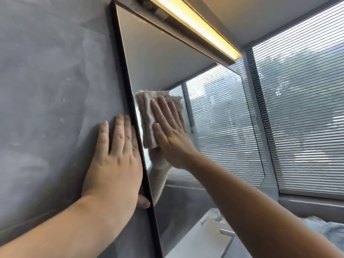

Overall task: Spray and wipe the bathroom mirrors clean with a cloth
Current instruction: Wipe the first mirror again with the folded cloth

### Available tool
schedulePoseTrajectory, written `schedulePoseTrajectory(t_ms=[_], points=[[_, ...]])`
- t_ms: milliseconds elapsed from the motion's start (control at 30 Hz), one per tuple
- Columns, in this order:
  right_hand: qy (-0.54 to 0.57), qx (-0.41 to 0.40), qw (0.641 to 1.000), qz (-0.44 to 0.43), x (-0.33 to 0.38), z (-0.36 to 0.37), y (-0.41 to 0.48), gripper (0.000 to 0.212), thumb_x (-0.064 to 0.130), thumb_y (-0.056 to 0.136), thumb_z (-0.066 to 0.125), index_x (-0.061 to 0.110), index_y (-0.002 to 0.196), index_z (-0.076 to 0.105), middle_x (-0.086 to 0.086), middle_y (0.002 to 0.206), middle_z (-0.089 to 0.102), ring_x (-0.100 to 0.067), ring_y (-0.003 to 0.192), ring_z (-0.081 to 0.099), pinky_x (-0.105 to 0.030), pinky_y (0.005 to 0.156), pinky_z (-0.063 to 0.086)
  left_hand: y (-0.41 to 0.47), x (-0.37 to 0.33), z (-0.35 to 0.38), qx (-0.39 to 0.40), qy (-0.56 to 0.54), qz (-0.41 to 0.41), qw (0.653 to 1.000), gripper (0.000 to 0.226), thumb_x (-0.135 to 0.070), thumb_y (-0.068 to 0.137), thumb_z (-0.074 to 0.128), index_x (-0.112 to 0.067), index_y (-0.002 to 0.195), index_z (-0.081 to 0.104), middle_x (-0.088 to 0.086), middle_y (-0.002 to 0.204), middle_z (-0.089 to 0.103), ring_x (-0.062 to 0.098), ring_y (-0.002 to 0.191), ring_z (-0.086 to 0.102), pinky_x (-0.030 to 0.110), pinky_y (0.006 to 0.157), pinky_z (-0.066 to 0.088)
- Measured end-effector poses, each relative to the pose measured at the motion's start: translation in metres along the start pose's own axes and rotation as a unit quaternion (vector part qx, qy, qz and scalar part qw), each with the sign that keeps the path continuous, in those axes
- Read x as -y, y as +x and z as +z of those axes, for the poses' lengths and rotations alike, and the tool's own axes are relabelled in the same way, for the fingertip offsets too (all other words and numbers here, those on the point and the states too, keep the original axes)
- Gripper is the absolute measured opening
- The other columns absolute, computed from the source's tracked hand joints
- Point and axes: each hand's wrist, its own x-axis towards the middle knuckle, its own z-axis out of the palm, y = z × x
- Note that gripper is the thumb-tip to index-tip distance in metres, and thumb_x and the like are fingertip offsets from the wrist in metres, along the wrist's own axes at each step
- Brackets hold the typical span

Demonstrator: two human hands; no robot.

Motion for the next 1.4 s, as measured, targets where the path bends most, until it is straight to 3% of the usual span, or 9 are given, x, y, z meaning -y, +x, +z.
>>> schedulePoseTrajectory(t_ms=[200,367,467,633,833,933,1067,1233,1400], points=[[0.043,-0.044,0.918,0.392,-0.144,-0.006,-0.011,0.055,0.031,0.114,0.019,0.016,0.165,0.005,-0.004,0.175,-0.001,-0.017,0.161,-0.006,-0.033,0.128,-0.007,0.003,0.013,-0.008,-0.018,-0.016,-0.031,0.999,0.162,-0.101,0.058,0.036,0.021,0.141,-0.031,0.041,0.151,-0.037,0.049,0.149,-0.028,0.064,0.123,-0.004],[0.045,-0.015,0.833,0.551,-0.168,-0.014,-0.026,0.061,0.044,0.113,0.012,0.016,0.167,0.004,-0.004,0.175,0.0,-0.023,0.161,-0.002,-0.038,0.129,-0.004,0.026,0.042,-0.012,-0.039,-0.027,-0.038,0.998,0.164,-0.106,0.046,0.021,0.015,0.144,-0.031,0.033,0.159,-0.031,0.043,0.152,-0.026,0.061,0.124,-0.007],[0.062,-0.038,0.851,0.52,-0.139,-0.022,0.001,0.059,0.041,0.114,0.015,0.016,0.166,0.003,-0.004,0.175,-0.002,-0.023,0.161,-0.004,-0.045,0.129,-0.005,0.034,0.041,-0.01,-0.042,-0.034,-0.006,0.999,0.163,-0.106,0.044,0.023,0.014,0.136,-0.037,0.031,0.158,-0.034,0.041,0.151,-0.029,0.068,0.119,-0.012],[0.007,-0.023,0.993,0.116,-0.016,-0.015,0.052,0.067,0.054,0.102,0.006,0.028,0.161,-0.01,0.009,0.167,-0.022,-0.013,0.158,-0.02,-0.037,0.128,-0.016,0.037,0.035,-0.006,-0.051,-0.026,-0.01,0.998,0.165,-0.105,0.04,0.021,0.014,0.138,-0.037,0.031,0.158,-0.034,0.04,0.151,-0.029,0.071,0.117,-0.013],[0.019,0.006,0.999,-0.042,0.041,-0.023,0.084,0.056,0.045,0.112,0.02,0.042,0.162,-0.003,0.023,0.166,-0.017,-0.005,0.156,-0.023,-0.035,0.127,-0.017,0.033,0.054,-0.008,-0.098,-0.033,0.033,0.994,0.157,-0.104,0.047,0.05,0.011,0.152,0.032,0.029,0.162,0.028,0.037,0.154,0.022,0.066,0.121,0.01],[-0.008,-0.028,1.0,0.011,-0.009,-0.018,0.091,0.057,0.046,0.11,0.015,0.036,0.164,0.001,0.02,0.166,-0.015,-0.005,0.156,-0.023,-0.034,0.127,-0.016,0.053,0.075,-0.018,-0.086,-0.009,0.031,0.996,0.158,-0.107,0.046,0.033,0.013,0.148,0.038,0.03,0.158,0.034,0.038,0.151,0.031,0.062,0.121,0.016],[-0.002,-0.082,0.97,0.229,-0.117,-0.018,0.094,0.066,0.053,0.109,0.004,0.021,0.166,0.006,0.004,0.174,-0.002,-0.013,0.16,-0.009,-0.037,0.13,-0.008,0.077,0.1,-0.059,-0.027,-0.023,-0.024,0.999,0.162,-0.11,0.042,0.005,0.006,0.15,-0.026,0.023,0.165,-0.023,0.034,0.154,-0.023,0.057,0.124,-0.009],[0.028,-0.056,0.872,0.485,-0.235,-0.018,0.026,0.059,0.042,0.113,0.016,0.02,0.167,0.006,-0.003,0.175,0.004,-0.023,0.161,0.003,-0.042,0.13,-0.001,0.099,0.102,-0.051,-0.014,0.034,0.008,0.999,0.163,-0.109,0.045,0.021,0.007,0.15,-0.026,0.029,0.161,-0.03,0.042,0.151,-0.028,0.064,0.121,-0.013],[0.051,-0.104,0.869,0.482,-0.198,-0.02,0.054,0.06,0.044,0.112,0.018,0.02,0.167,0.013,-0.005,0.174,0.011,-0.024,0.161,0.008,-0.045,0.13,0.002,0.109,0.102,-0.041,-0.039,0.048,0.018,0.998,0.162,-0.109,0.048,0.019,0.009,0.15,-0.025,0.032,0.16,-0.028,0.044,0.151,-0.026,0.067,0.12,-0.01]])
